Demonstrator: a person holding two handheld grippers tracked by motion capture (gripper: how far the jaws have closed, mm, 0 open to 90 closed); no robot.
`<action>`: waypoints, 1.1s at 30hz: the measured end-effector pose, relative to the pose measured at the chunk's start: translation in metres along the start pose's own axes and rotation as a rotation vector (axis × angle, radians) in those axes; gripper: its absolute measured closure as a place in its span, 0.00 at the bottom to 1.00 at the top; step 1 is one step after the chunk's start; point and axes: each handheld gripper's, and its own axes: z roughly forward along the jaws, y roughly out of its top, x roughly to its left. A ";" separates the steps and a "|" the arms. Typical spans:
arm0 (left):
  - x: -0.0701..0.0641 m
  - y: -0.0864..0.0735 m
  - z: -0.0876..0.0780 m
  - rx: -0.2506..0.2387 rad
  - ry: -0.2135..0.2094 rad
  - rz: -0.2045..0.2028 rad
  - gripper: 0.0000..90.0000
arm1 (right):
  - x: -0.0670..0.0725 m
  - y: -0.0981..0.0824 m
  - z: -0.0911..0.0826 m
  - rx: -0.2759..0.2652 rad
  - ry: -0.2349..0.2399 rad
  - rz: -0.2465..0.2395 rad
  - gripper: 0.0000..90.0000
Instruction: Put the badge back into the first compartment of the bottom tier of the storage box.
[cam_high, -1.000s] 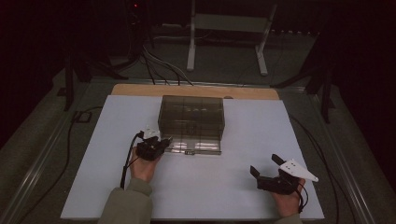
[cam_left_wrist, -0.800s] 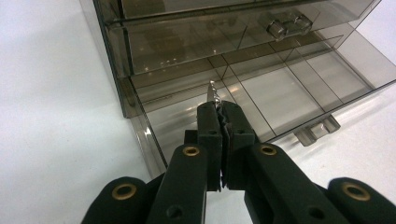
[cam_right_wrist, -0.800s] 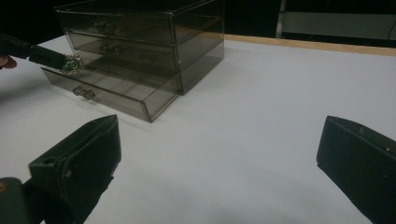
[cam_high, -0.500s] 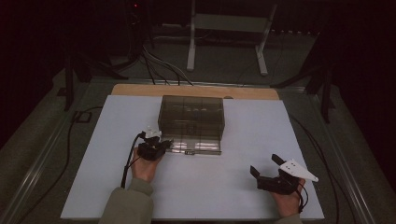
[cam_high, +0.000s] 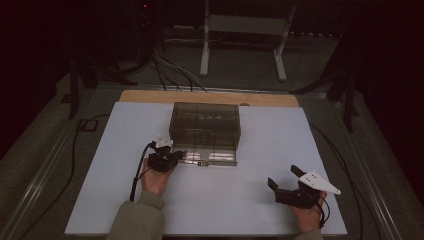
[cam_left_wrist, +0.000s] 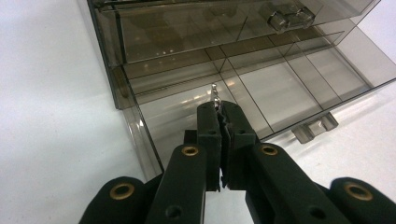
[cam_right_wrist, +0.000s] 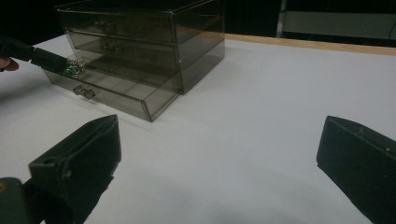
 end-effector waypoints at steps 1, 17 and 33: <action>0.000 0.000 0.000 0.000 0.000 0.000 0.97 | 0.000 0.000 0.000 0.000 0.000 0.000 0.00; 0.000 0.002 -0.009 -0.049 0.043 0.011 0.67 | 0.000 0.000 0.001 0.002 0.002 -0.003 0.00; -0.001 0.002 -0.034 -0.131 0.028 0.075 0.36 | 0.001 0.000 0.001 0.003 0.006 -0.006 0.00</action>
